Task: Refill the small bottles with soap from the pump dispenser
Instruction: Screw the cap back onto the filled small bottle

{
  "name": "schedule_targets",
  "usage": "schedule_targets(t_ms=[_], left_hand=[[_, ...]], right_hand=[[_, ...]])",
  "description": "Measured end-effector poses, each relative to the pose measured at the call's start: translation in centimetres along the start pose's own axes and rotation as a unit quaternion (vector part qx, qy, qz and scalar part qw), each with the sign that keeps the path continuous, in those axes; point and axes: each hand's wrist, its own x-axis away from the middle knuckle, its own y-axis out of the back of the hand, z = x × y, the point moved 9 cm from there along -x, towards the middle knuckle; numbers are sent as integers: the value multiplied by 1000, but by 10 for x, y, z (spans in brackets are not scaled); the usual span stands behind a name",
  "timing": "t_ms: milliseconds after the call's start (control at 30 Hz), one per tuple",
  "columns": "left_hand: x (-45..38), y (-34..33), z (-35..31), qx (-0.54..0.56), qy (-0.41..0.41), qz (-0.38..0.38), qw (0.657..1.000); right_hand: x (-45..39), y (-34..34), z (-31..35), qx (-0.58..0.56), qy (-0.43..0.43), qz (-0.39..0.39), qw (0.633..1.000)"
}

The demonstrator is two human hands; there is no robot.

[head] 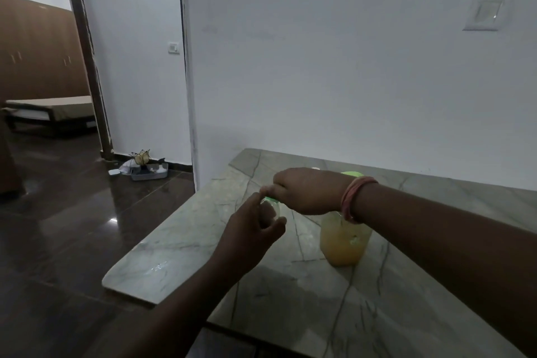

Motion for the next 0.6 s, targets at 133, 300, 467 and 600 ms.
schedule_targets(t_ms=[133,300,467,600], left_hand=[[2,-12,11,133,67,116,982],[11,-21,22,263,143,191,935],[7,-15,24,266,133,172,939],[0,-6,27,92,99,89,987]], right_hand=[[-2,-4,1,-37,44,18,998],[-3,-3,7,-80,99,20,992],[-7,0,5,-129,77,64,987],[-19,-8,-20,-95,-70,46,992]])
